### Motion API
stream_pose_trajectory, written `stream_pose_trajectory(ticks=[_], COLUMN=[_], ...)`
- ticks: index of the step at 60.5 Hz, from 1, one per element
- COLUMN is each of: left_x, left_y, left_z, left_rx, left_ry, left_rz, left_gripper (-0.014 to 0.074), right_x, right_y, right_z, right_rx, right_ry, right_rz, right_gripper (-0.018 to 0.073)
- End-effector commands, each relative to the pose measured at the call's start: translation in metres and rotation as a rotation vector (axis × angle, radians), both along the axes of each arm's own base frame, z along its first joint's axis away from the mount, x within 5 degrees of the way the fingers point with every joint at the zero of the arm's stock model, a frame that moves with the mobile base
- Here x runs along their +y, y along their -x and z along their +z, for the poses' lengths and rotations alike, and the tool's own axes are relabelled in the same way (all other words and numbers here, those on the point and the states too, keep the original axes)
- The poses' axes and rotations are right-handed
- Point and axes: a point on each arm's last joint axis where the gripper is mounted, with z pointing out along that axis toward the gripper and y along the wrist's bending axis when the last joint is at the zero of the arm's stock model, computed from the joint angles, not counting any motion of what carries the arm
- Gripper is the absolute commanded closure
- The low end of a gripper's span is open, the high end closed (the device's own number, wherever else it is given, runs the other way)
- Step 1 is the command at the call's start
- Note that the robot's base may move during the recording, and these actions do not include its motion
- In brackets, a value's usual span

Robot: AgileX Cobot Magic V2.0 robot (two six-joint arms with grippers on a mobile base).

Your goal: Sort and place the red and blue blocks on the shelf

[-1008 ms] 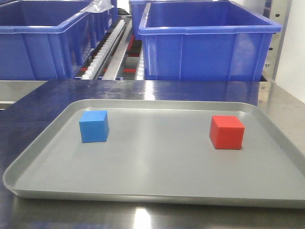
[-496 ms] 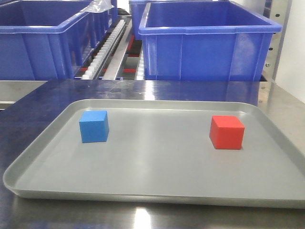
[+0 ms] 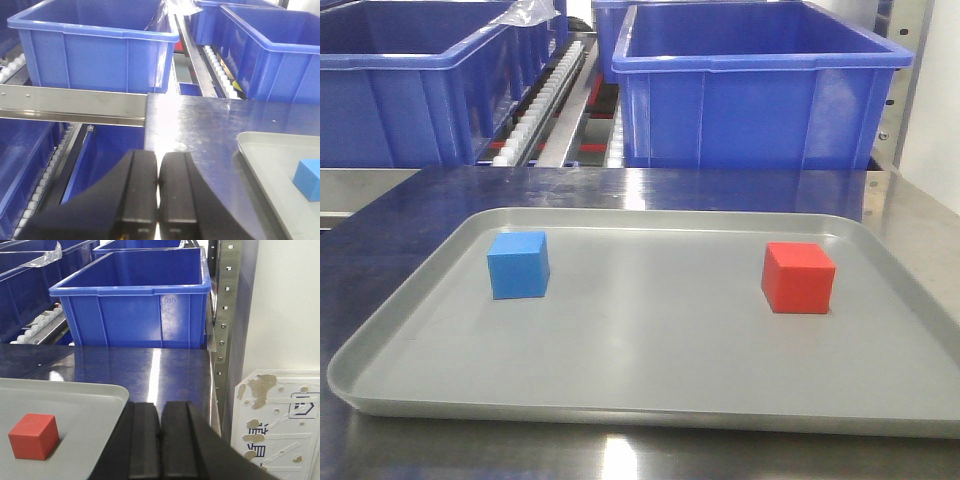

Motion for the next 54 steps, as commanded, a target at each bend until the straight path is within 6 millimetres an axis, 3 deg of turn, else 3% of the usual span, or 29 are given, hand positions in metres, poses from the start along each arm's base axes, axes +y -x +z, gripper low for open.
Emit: stream_pose_trajectory(ticks=[1, 13, 28, 39, 45, 54], left_x=[-0.001, -0.001, -0.001, -0.001, -0.001, -0.001], left_y=[0.0, 0.0, 0.0, 0.0, 0.0, 0.0], left_z=[0.002, 0.002, 0.002, 0.002, 0.002, 0.002], left_rx=[-0.08, -0.08, -0.08, -0.08, -0.08, -0.08], left_ry=[0.011, 0.011, 0.011, 0.011, 0.011, 0.011], left_rz=[-0.014, -0.014, -0.014, -0.014, -0.014, -0.014], left_gripper=[0.0463, 0.0463, 0.0463, 0.0463, 0.0463, 0.0463], right_x=[0.0, 0.003, 0.011, 0.016, 0.018, 0.022], right_y=[-0.002, -0.036, -0.101, -0.136, -0.154, -0.174], right_z=[0.018, 0.031, 0.07, 0.094, 0.101, 0.103], right_rx=[-0.105, 0.122, 0.394, 0.541, 0.615, 0.709], right_ry=[-0.003, -0.031, -0.128, -0.113, -0.106, -0.096], right_rz=[-0.003, -0.005, -0.022, -0.018, -0.018, -0.016], right_gripper=[0.0503, 0.0503, 0.0503, 0.0496, 0.0358, 0.0001])
